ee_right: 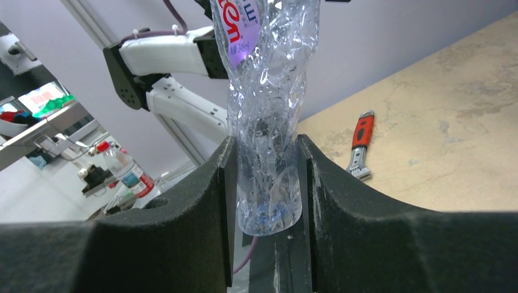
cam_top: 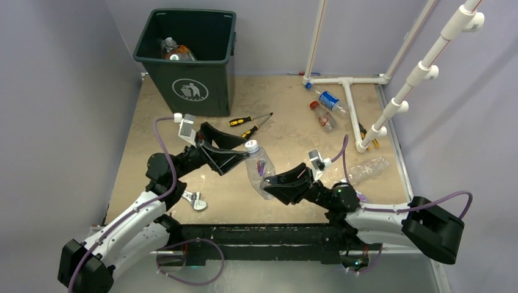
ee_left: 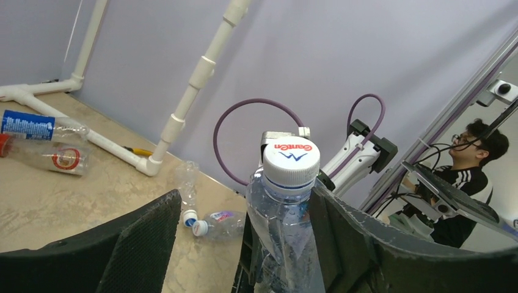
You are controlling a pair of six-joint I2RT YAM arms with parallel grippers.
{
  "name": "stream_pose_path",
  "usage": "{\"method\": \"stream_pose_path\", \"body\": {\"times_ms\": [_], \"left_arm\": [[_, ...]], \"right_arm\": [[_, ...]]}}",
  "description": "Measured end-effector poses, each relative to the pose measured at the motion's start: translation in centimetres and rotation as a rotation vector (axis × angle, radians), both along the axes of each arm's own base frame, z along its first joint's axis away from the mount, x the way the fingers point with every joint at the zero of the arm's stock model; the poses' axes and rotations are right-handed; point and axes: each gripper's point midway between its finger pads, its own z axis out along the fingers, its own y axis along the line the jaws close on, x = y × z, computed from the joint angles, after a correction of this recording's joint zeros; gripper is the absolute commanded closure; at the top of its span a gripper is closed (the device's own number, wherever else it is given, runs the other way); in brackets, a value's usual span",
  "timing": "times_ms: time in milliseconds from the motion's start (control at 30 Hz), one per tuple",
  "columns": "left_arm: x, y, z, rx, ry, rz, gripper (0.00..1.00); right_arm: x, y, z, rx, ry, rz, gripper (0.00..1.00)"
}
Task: Put the plastic bottles in the bin
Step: Pick up the plastic bottle at the center of the board.
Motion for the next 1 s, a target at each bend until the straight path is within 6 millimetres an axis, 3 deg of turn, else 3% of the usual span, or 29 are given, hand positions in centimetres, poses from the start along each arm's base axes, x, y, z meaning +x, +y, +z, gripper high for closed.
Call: {"method": "stream_pose_path", "body": {"times_ms": [167, 300, 433, 500, 767, 833, 933, 1000], "left_arm": [[-0.3, -0.4, 0.4, -0.003, -0.003, -0.018, 0.19], [-0.4, -0.5, 0.8, -0.004, -0.009, -0.024, 0.09], [-0.6, -0.5, 1.1, -0.006, -0.015, -0.025, 0.08], [-0.7, -0.4, 1.2, -0.007, -0.021, -0.024, 0.11], [-0.7, -0.8, 2.0, 0.004, -0.049, -0.033, 0.41], [-0.8, -1.0, 1.8, 0.011, -0.050, -0.041, 0.42], [-0.9, -1.3, 1.4, 0.026, -0.052, -0.053, 0.35], [-1.0, -1.4, 1.1, 0.036, -0.049, -0.061, 0.36]], "right_arm": [[-0.1, 0.0, 0.1, -0.002, -0.013, -0.005, 0.84], [-0.2, 0.1, 0.0, -0.007, -0.017, -0.005, 0.85], [-0.2, 0.2, -0.2, -0.017, -0.019, -0.008, 0.85], [-0.1, 0.2, -0.5, -0.027, -0.018, -0.010, 0.85], [0.1, 0.7, -1.8, -0.082, -0.005, -0.014, 0.86], [0.1, 0.7, -1.9, -0.084, -0.004, -0.014, 0.86], [0.2, 0.8, -1.7, -0.082, -0.006, -0.015, 0.86], [0.2, 0.8, -1.5, -0.078, -0.009, -0.016, 0.86]]}}
